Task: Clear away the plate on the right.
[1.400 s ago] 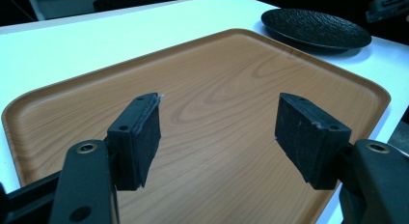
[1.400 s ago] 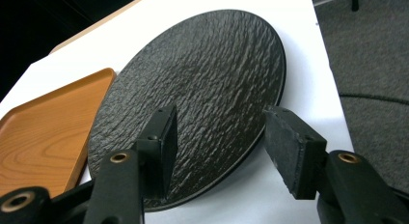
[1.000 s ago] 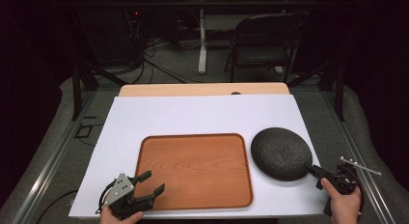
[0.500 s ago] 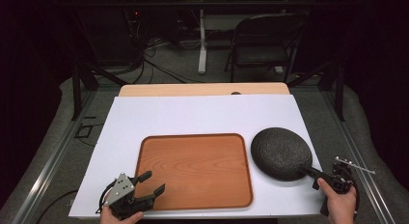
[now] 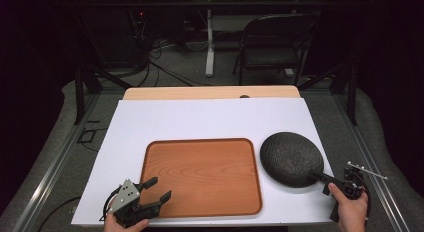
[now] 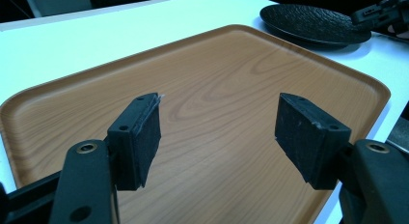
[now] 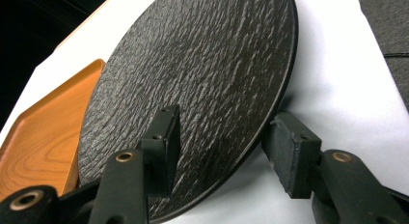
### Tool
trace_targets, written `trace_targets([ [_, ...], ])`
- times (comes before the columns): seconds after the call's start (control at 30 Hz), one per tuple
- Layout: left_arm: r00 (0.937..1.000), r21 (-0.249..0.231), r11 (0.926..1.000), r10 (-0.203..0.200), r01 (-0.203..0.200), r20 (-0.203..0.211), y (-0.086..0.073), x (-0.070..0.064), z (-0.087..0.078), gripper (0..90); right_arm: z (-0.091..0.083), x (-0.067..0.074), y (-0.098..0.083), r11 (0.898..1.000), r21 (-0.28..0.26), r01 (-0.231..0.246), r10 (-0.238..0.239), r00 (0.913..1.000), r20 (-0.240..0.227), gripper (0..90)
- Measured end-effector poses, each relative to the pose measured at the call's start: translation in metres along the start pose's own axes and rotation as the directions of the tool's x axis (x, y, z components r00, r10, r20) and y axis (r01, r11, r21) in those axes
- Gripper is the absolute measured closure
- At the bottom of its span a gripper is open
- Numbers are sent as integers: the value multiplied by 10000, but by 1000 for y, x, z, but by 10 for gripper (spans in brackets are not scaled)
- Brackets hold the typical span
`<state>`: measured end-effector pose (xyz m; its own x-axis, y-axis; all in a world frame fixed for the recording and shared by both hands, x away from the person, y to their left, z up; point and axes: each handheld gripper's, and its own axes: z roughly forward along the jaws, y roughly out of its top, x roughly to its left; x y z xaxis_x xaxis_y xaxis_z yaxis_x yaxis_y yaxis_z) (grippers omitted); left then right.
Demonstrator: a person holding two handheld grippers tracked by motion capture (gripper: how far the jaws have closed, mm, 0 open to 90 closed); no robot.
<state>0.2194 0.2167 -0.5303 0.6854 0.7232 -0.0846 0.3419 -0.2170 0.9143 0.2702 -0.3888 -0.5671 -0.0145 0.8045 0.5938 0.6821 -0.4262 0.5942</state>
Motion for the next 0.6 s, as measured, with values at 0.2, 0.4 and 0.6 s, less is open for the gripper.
trace_targets([
  [0.2,10000,13,10000,-25,25,-10,0,0,0,328,1,-2,1,9994,-22,-333,333,9994,-48,526],
  [0.4,10000,58,10000,-35,35,8,0,0,0,328,2,-5,3,9960,67,-887,889,9959,-190,560],
  [0.6,10000,63,10000,-39,39,1,0,0,0,328,3,-10,5,9888,177,-1479,1486,9876,-504,605],
])
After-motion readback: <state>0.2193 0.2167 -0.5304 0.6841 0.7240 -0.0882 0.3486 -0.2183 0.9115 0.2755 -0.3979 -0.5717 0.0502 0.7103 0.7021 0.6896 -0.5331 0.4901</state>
